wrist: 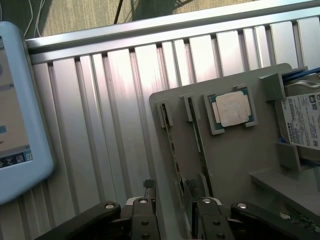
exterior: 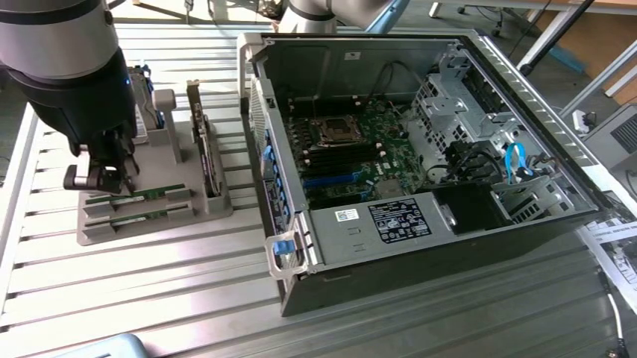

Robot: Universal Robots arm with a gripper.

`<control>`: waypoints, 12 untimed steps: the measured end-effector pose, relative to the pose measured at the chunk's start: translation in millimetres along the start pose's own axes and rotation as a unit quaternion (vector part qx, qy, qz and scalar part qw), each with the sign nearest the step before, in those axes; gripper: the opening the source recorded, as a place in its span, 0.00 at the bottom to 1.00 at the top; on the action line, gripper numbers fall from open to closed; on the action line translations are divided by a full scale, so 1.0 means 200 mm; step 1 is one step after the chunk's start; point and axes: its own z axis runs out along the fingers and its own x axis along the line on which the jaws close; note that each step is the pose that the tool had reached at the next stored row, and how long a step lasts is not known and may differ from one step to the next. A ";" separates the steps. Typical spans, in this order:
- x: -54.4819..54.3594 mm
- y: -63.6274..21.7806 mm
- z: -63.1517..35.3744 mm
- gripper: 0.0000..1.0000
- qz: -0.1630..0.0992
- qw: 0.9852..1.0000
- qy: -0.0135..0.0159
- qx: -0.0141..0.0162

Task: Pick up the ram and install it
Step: 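Pick up the ram and move it above insertion slot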

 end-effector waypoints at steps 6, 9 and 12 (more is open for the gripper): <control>0.00 0.000 0.018 0.36 -0.001 1.000 0.000 0.000; 0.00 -0.001 0.025 0.36 -0.001 1.000 0.000 0.000; 0.00 -0.001 0.033 0.36 -0.001 1.000 0.000 0.000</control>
